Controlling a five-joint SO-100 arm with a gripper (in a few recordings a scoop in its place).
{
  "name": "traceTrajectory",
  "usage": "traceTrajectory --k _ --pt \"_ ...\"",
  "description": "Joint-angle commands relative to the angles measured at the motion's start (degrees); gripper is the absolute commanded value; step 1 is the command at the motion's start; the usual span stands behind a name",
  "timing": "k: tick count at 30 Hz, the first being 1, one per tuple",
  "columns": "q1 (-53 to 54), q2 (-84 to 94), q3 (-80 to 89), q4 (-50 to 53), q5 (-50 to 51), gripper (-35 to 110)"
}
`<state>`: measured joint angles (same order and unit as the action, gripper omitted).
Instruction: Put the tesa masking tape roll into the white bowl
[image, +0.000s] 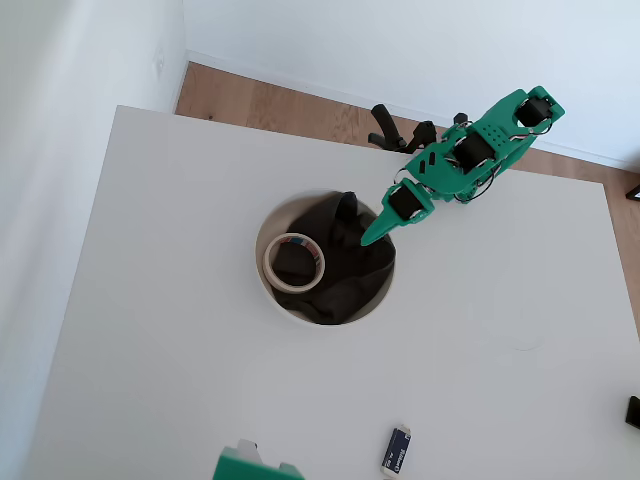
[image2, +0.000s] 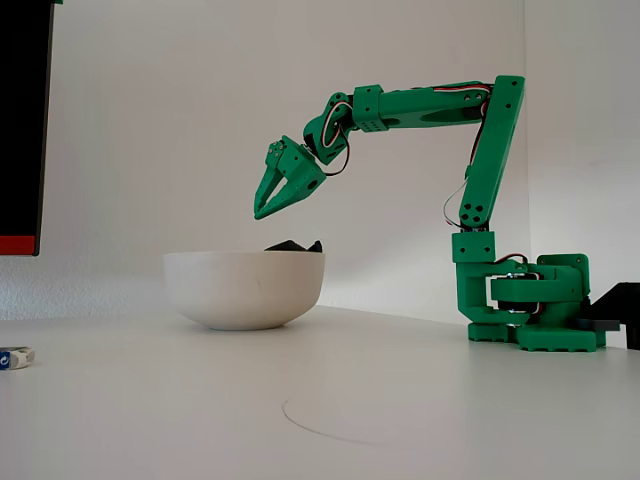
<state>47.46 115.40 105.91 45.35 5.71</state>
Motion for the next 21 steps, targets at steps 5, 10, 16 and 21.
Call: traceTrajectory --k 5,10,16,21 --pt "-18.5 24.0 -3.3 19.1 0.5 -8" --pt "-33.5 40.7 5.7 28.6 0.2 -8" --pt "-39.7 58.4 20.0 34.9 -0.9 -8" --pt "-41.4 73.0 35.2 36.3 -3.2 -8"
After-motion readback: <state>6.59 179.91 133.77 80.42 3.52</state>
